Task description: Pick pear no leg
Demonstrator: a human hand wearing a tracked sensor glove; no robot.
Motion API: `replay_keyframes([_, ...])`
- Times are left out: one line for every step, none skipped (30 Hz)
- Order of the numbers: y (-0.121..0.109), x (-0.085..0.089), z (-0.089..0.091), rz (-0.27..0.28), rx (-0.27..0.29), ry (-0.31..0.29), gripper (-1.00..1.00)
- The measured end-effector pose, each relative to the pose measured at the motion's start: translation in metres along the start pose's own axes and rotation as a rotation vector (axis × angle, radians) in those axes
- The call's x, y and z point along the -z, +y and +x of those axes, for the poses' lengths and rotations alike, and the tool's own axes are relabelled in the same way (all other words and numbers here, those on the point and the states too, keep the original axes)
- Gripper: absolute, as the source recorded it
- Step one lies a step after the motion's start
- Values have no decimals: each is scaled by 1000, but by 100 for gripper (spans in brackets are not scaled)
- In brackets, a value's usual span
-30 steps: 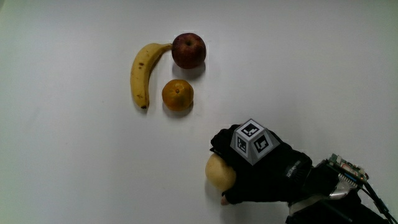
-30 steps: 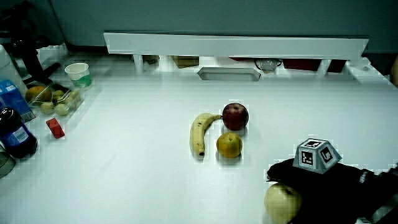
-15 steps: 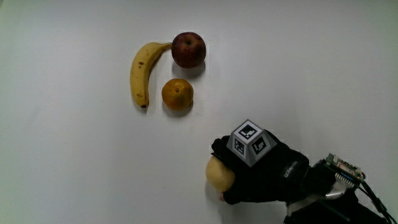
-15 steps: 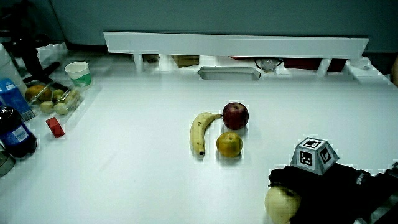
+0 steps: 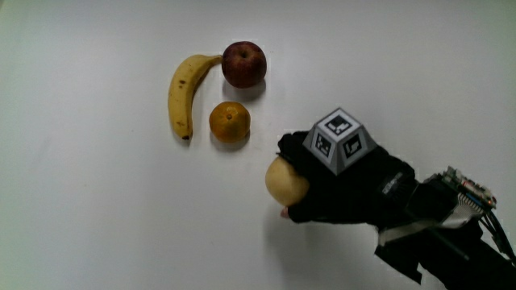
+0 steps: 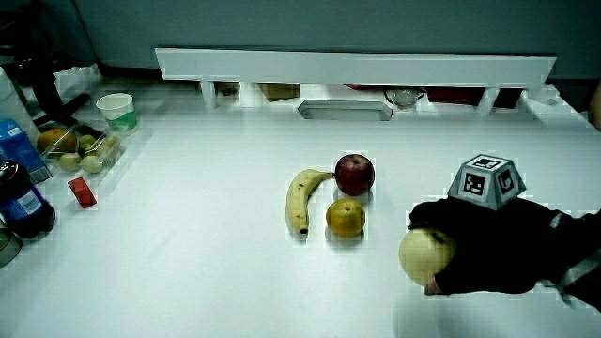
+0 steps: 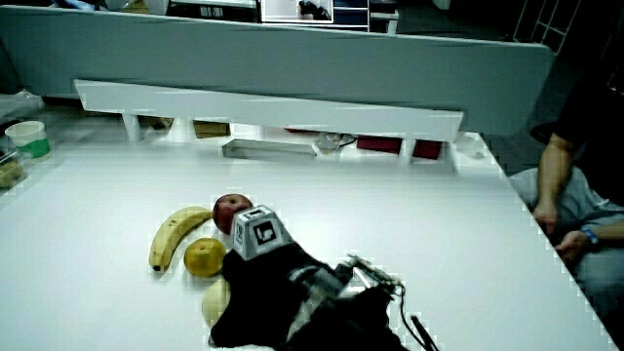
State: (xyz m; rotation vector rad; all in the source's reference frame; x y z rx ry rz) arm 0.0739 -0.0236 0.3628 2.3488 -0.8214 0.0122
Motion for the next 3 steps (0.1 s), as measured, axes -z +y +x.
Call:
replay_keyframes([1, -4, 3, 33, 18, -20, 100])
replay_keyframes([1, -11, 5, 60, 26, -31, 100])
replay_keyframes([2, -17, 8, 70, 30, 5, 100])
